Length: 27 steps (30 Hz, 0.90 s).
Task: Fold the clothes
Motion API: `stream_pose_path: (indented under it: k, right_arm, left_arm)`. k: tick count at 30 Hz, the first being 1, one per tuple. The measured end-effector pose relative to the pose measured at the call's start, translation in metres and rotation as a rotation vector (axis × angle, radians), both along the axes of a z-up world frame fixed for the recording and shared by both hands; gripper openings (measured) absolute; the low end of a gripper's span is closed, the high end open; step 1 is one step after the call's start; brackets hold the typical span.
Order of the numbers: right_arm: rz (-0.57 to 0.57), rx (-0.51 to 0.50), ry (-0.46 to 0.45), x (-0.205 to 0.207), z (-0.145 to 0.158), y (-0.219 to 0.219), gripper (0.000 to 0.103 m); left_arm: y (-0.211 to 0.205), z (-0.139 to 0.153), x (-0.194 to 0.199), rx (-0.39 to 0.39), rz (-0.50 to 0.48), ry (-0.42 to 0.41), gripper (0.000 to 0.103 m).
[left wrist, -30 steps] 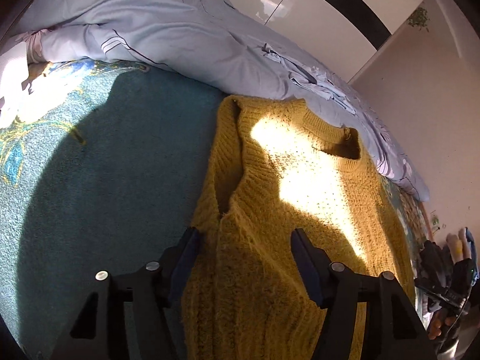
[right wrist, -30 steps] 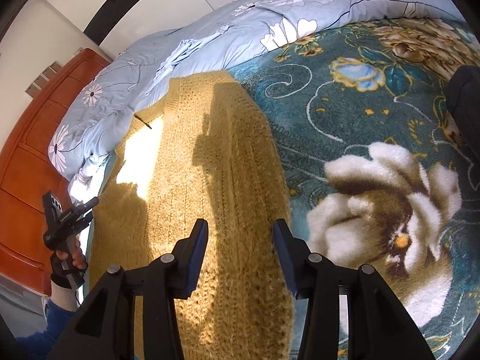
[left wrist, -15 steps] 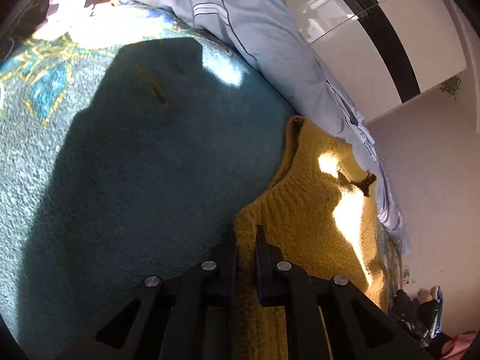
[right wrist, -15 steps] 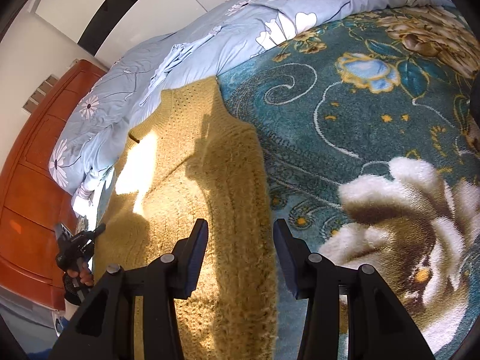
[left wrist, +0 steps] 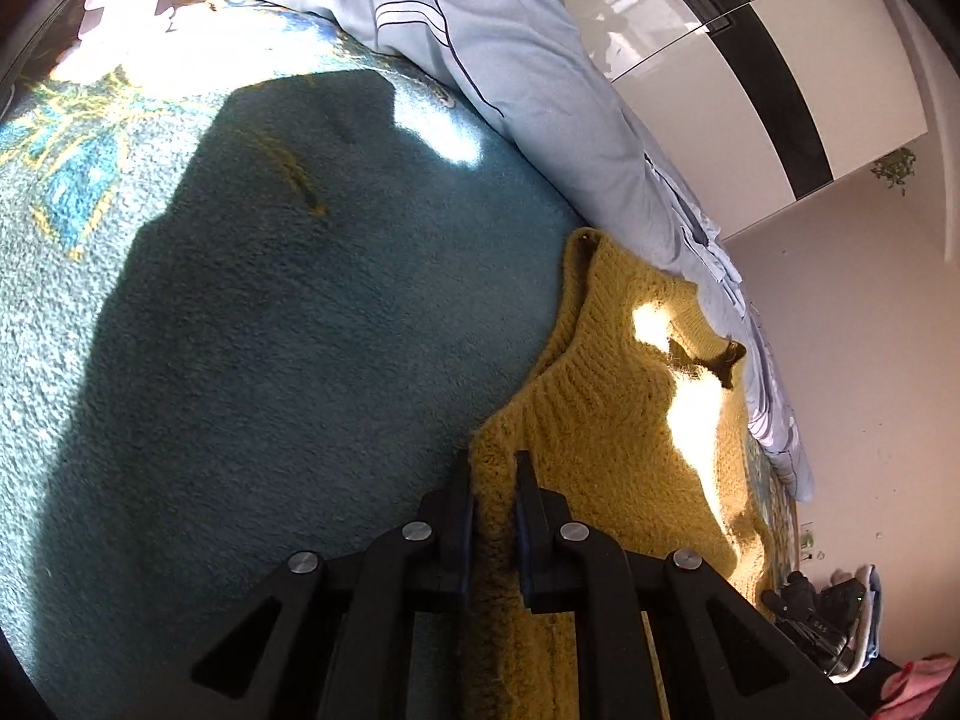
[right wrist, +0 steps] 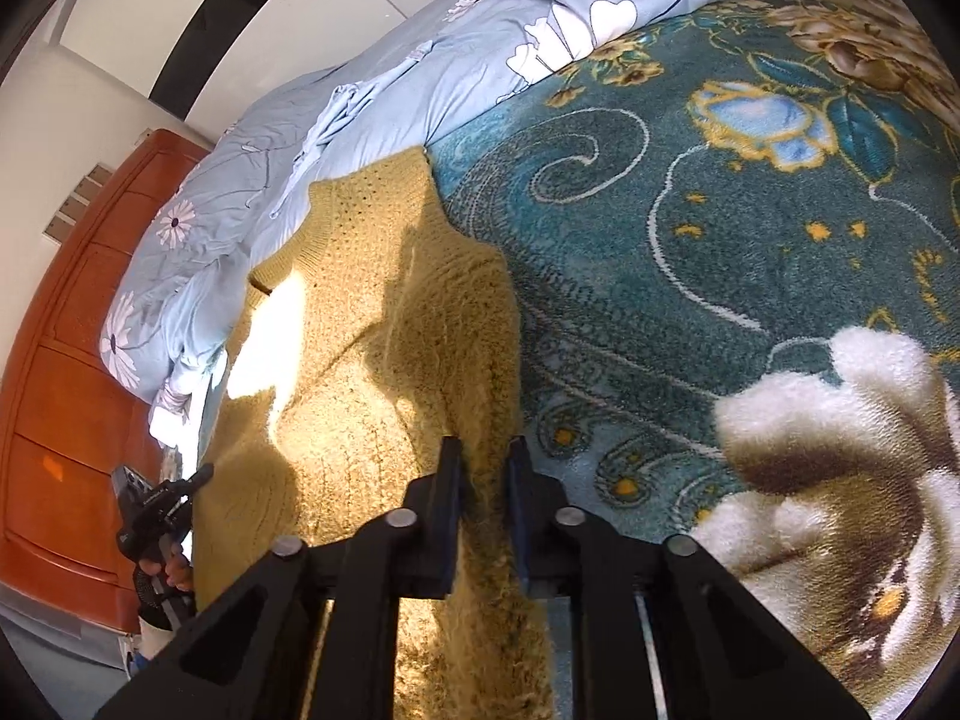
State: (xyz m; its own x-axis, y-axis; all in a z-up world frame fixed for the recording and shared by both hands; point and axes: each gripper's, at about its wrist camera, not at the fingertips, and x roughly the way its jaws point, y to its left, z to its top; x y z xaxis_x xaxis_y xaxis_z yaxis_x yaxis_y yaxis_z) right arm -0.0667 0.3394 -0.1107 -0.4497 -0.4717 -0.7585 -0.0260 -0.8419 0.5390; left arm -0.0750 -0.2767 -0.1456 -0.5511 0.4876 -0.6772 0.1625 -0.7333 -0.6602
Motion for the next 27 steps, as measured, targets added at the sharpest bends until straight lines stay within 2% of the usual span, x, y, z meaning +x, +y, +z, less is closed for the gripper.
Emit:
stream_pose_path:
  k: [5,8,10,12,13,18,20,24,27]
  right_arm:
    - [-0.047,0.041,-0.029,-0.001,-0.006,0.009,0.01]
    - [-0.02,0.031,-0.021,0.0,-0.007,0.008,0.011]
    - [0.006,0.03,-0.006,0.001,-0.002,0.006,0.014]
    - [0.016,0.056,0.004,0.004,0.003,0.005,0.016]
    - [0.019,0.065,0.01,0.005,0.005,0.004,0.017]
    - [0.028,0.069,0.014,0.008,0.004,0.001,0.024]
    - [0.026,0.064,0.012,0.009,0.003,0.001,0.025]
    - [0.019,0.057,0.008,0.014,0.002,0.005,0.025]
    - [0.016,0.067,0.008,0.019,0.003,0.01,0.025]
  left_arm:
    - [0.0,-0.001,-0.001,-0.005,0.003,0.003,0.013]
    - [0.002,0.008,-0.004,-0.008,-0.022,0.011,0.015]
    - [0.004,0.022,-0.01,-0.021,-0.04,0.04,0.025]
    - [0.006,0.036,-0.016,-0.034,-0.058,0.069,0.053]
    - [0.009,0.042,-0.023,-0.055,-0.067,0.079,0.058]
    - [0.043,0.059,-0.087,-0.182,-0.16,0.079,0.063]
    - [0.059,0.056,-0.117,-0.235,-0.206,0.06,0.064]
    - [0.082,0.045,-0.163,-0.295,-0.255,0.035,0.064]
    - [0.096,0.036,-0.187,-0.391,-0.291,0.015,0.064]
